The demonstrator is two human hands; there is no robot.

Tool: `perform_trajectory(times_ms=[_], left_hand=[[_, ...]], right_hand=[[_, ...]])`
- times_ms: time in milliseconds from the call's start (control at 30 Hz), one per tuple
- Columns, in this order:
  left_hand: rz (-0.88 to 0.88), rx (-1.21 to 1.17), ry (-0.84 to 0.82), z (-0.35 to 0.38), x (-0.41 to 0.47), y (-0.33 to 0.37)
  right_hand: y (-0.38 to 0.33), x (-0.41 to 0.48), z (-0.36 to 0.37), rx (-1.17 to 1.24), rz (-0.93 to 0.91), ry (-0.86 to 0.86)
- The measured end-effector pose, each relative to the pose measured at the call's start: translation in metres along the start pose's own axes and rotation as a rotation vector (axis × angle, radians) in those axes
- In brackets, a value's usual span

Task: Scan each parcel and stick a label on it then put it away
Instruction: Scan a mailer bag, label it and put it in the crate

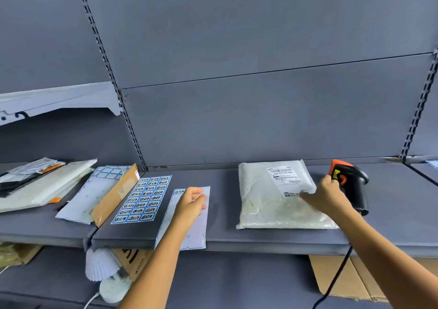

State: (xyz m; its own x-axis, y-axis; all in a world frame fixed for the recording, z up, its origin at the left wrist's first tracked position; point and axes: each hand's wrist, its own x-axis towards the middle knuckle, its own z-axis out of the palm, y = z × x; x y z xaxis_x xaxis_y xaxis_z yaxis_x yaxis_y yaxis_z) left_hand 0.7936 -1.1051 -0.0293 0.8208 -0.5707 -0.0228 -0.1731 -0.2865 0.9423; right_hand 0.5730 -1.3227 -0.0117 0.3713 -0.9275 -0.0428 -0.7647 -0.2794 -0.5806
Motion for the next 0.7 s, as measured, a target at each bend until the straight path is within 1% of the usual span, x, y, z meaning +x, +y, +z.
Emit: perform_trajectory(times_ms=[100,167,233,300,367,433,467,533,633,700], left_hand=[[0.028,0.063,0.067,-0.020,0.005,-0.006],[0.039,0.113,0.120,-0.034,0.009,-0.012],[0.048,0.201,0.143,-0.047,0.013,-0.019],[0.056,0.314,0.127,-0.054,0.018,-0.026],[0.068,0.403,0.081,-0.055,0.021,-0.030],[0.072,0.445,0.044,-0.051,0.023,-0.029],[0.070,0.462,0.038,-0.052,0.026,-0.028],[0.070,0.482,0.039,-0.052,0.033,-0.027],[0.082,0.516,0.041,-0.053,0.042,-0.027],[0.097,0.560,0.023,-0.055,0.049,-0.031]], right_hand=[[-0.027,-0.012,0.003,-0.122,-0.179,0.181],[-0.051,-0.019,0.014,-0.054,-0.350,0.230],[-0.079,-0.028,0.032,0.093,-0.505,0.174],[-0.108,-0.041,0.054,0.199,-0.597,0.073],[-0.137,-0.052,0.080,0.263,-0.646,-0.034],[-0.156,-0.059,0.104,0.283,-0.638,-0.143],[-0.164,-0.061,0.117,0.254,-0.634,-0.195],[-0.172,-0.064,0.141,0.106,-0.662,-0.268],[-0.165,-0.064,0.165,-0.205,-0.758,-0.287],[-0.155,-0.062,0.174,-0.331,-0.811,-0.293]])
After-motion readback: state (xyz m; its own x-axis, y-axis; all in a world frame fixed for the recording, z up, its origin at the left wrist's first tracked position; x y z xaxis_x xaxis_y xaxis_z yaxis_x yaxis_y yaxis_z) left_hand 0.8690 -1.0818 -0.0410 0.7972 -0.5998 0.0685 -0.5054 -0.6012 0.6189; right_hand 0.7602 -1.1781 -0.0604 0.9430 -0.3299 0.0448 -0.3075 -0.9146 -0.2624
